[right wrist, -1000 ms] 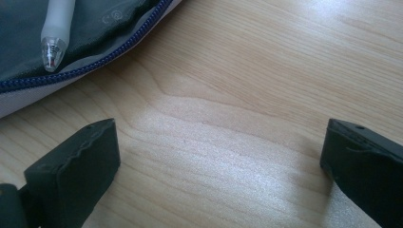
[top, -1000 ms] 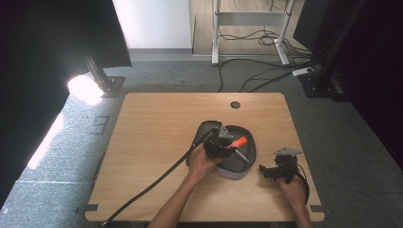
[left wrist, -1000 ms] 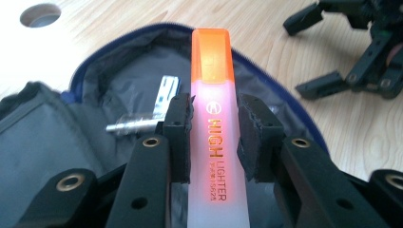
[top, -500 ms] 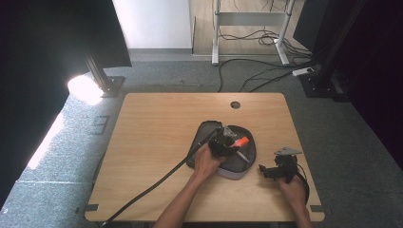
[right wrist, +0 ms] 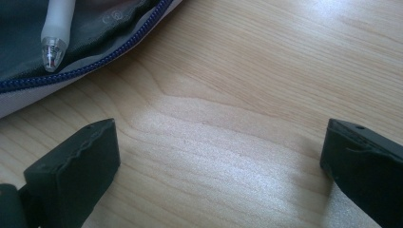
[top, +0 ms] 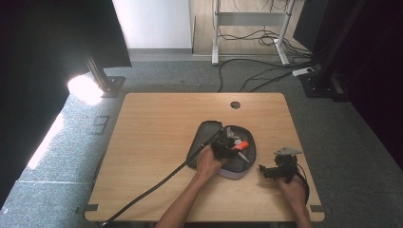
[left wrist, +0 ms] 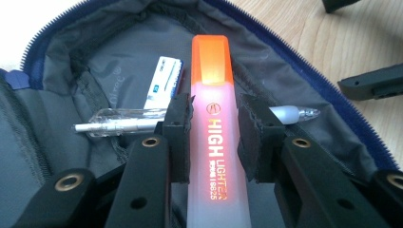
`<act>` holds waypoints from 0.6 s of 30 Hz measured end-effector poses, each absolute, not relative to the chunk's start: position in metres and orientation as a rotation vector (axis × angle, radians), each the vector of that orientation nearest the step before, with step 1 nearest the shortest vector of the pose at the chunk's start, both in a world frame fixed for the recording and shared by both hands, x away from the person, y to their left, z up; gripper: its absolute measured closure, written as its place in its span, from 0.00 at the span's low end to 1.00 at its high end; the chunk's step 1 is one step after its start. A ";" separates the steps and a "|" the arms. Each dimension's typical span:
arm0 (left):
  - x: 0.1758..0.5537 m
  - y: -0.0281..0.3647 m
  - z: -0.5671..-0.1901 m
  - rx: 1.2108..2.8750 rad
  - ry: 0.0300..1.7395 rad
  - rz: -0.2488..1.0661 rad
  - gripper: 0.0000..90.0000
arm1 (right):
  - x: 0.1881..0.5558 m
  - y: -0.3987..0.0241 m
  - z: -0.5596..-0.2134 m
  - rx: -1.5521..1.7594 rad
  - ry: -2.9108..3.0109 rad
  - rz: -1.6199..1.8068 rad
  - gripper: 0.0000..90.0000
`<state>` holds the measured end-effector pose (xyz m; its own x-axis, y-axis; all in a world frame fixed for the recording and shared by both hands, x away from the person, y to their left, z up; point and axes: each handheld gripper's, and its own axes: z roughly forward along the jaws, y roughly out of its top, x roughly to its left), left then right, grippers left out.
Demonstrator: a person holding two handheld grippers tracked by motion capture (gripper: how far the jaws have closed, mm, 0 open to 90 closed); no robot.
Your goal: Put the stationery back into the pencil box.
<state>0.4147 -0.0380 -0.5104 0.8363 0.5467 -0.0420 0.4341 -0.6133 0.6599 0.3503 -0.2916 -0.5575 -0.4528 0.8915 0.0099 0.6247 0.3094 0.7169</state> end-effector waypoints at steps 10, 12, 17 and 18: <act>0.415 -0.035 -0.503 2.299 0.709 0.202 0.61 | 0.350 -0.292 -0.557 1.352 2.193 0.934 0.00; 0.414 -0.035 -0.502 2.294 0.712 0.202 0.56 | 0.350 -0.292 -0.557 1.352 2.193 0.934 0.00; 0.412 -0.032 -0.495 2.271 0.704 0.209 0.44 | 0.350 -0.292 -0.557 1.352 2.193 0.934 0.00; 0.411 -0.031 -0.494 2.266 0.704 0.209 0.41 | 0.350 -0.292 -0.557 1.352 2.193 0.934 0.00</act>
